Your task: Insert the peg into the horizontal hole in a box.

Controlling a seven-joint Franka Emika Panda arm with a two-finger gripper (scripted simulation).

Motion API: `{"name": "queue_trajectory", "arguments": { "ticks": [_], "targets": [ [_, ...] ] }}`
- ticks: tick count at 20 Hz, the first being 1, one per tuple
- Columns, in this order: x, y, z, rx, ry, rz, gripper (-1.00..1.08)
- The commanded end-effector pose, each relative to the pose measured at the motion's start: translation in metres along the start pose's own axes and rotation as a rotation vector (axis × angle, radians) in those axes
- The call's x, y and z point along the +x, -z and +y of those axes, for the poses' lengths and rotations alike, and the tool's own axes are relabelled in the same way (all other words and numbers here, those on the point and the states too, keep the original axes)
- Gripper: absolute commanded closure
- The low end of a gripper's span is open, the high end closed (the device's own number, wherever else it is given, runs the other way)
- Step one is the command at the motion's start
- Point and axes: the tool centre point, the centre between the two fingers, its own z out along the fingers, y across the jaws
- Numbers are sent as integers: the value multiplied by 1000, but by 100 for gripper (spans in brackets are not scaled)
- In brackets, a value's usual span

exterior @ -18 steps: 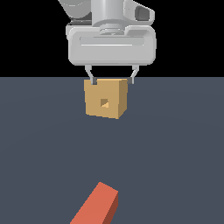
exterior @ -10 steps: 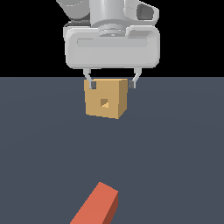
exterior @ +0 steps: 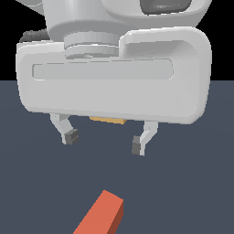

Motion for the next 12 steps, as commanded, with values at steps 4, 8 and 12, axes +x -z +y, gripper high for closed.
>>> {"name": "queue_trajectory", "arguments": {
  "ticks": [4, 8, 12],
  "targets": [
    [-84, -34, -8, 3, -151, 1, -92],
    [-118, -48, -15, 5, -214, 3, -92],
    [-134, -55, -19, 6, -243, 5, -92]
  ]
}}
